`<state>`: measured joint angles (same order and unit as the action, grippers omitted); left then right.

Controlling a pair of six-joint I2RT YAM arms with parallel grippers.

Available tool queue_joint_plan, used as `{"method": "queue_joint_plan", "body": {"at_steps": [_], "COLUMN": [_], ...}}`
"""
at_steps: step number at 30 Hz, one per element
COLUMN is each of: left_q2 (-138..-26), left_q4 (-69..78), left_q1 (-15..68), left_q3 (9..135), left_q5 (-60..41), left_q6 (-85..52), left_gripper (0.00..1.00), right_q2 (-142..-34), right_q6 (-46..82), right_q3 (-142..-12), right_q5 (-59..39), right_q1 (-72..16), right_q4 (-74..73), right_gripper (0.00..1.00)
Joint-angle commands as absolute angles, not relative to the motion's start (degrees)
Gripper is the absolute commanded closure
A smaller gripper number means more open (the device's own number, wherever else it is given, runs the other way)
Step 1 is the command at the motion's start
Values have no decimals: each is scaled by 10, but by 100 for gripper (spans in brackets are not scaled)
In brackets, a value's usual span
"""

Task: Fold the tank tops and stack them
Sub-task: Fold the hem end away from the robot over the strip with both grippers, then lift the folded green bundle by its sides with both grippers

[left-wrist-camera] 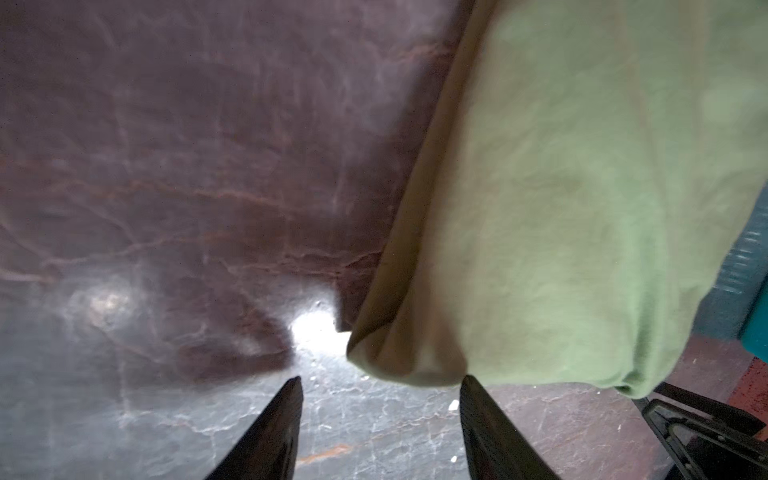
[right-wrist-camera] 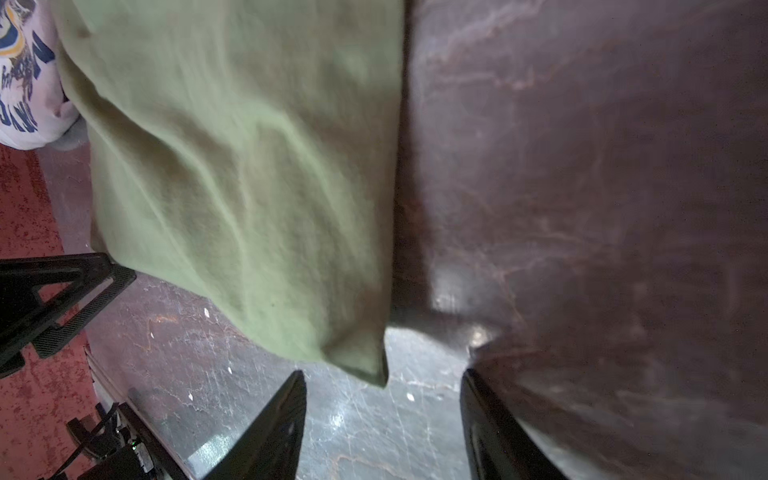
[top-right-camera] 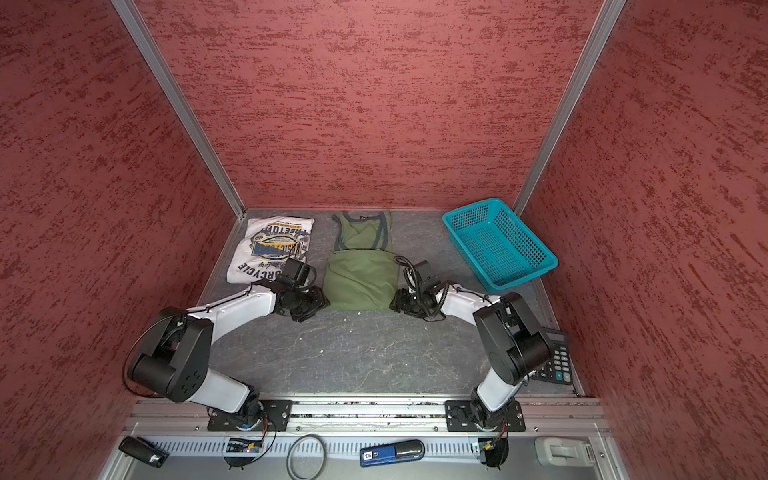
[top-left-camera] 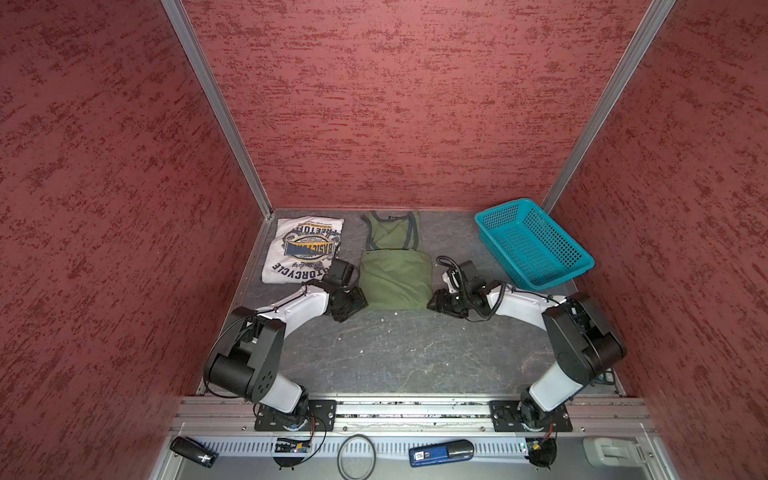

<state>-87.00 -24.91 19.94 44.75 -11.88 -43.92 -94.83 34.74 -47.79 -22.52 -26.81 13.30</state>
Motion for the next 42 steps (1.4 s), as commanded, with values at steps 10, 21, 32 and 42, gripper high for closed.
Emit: {"method": "queue_joint_plan", "body": {"at_steps": [10, 21, 32, 42], "left_q2": [-905, -866, -633, -445], "left_q4": [-144, -139, -277, -443], "left_q1": [196, 181, 252, 292], "left_q3": [417, 394, 362, 460], "left_q5": [-146, -134, -86, -87], "left_q6": [-454, -423, -450, -498], "left_gripper": [68, 100, 100, 100], "right_q2": [-994, -933, -771, -620], "right_q6": [374, 369, 395, 453], "right_q3": [-487, -459, -418, -487], "right_q5": [-222, -154, -116, -153], "right_q1": [-283, -286, -350, -394], "right_q4": [51, 98, 196, 288], "right_gripper": [66, 99, 100, 100]}}
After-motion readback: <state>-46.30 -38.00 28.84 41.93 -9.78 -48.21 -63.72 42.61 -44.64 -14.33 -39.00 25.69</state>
